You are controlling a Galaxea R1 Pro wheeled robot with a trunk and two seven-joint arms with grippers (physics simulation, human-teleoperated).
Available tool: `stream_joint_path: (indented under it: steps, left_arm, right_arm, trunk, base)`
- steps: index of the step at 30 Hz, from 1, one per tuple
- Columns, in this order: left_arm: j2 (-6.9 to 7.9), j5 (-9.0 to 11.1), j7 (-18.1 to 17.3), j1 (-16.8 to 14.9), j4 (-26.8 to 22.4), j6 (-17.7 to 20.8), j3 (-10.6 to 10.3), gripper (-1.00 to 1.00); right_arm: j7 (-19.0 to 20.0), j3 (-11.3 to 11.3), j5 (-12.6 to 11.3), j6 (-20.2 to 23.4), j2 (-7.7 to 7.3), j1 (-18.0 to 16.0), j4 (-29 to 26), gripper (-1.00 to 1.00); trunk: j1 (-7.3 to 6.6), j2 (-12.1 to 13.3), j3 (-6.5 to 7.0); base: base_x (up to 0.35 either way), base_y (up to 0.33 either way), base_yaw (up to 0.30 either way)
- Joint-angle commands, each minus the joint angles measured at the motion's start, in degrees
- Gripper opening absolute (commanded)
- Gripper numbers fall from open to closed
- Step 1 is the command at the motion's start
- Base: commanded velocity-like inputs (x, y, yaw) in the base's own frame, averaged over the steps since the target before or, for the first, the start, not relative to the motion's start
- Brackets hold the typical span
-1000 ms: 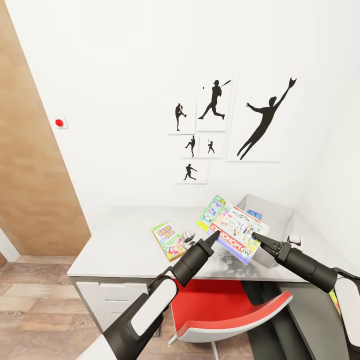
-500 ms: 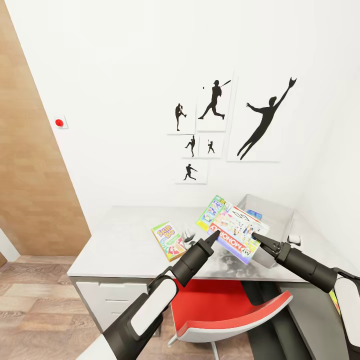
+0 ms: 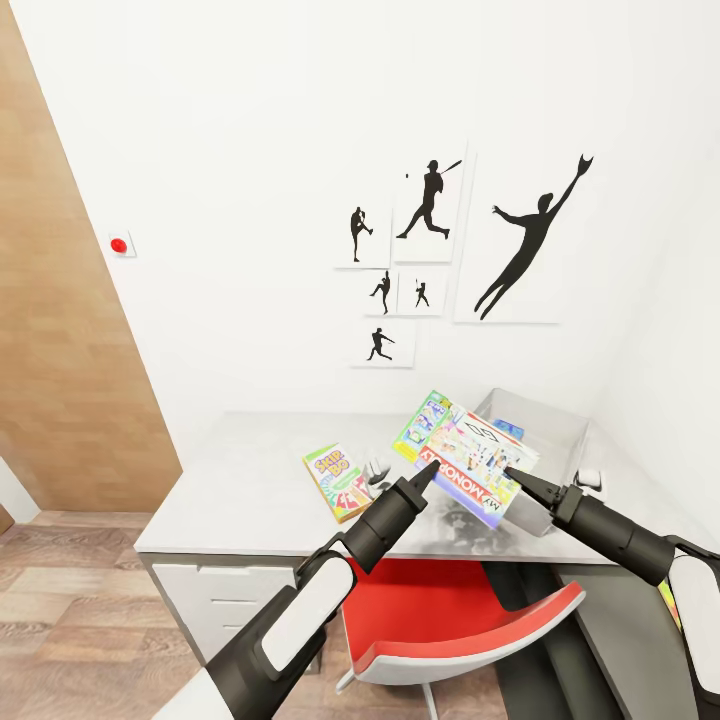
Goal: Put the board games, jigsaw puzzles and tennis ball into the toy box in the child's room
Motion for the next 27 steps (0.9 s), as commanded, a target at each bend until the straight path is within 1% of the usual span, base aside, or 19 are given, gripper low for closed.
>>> stream_joint_path:
  steps: [1,27]
  left_arm:
    - [0.00,0.6,-0.3,-0.1,0.0,0.1,-0.1,-1.00]
    - [0.00,0.6,-0.4,-0.1,0.0,0.2,-0.1,-1.00]
  right_arm:
    - [0.4,-0.1,1.0,0.2,0.00,-0.1,0.0,-1.00]
    - [0.4,-0.1,0.9,0.2,-0.09,-0.1,0.0,-1.00]
  trunk:
    - [0.04,-0.1,-0.13]
    - [0.04,-0.1,-0.13]
  base:
    - [0.000,0.000,0.000]
    - [0.000,0.000,0.000]
